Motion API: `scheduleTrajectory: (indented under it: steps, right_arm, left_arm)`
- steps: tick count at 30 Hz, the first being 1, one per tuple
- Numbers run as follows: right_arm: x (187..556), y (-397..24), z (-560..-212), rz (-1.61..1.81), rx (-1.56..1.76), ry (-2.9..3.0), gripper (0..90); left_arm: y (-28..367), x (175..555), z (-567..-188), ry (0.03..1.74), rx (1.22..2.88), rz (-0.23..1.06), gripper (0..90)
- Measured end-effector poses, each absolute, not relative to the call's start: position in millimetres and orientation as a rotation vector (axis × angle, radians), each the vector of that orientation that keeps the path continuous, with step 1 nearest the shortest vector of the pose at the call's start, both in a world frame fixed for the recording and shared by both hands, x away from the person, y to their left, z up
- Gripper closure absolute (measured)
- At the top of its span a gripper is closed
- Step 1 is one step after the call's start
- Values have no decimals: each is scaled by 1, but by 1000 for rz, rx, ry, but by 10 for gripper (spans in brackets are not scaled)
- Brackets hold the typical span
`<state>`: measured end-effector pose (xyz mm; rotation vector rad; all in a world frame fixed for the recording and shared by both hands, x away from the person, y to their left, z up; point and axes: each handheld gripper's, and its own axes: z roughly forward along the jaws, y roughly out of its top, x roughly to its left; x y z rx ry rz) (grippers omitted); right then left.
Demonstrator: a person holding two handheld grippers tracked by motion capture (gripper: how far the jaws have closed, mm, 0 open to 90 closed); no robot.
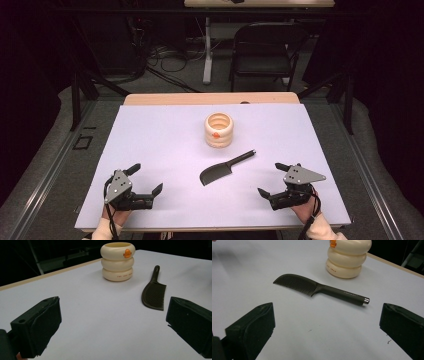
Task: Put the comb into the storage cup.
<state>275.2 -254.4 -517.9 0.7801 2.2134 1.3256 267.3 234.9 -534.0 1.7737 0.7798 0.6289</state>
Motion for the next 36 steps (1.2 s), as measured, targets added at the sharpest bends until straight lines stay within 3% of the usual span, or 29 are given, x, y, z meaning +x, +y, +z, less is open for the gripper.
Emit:
scheduleTrajectory:
  steps: [36]
  right_arm:
    - [312,-227,-518,1289,814,2254,0]
  left_arm:
    - [228,271,-534,738,1804,613,0]
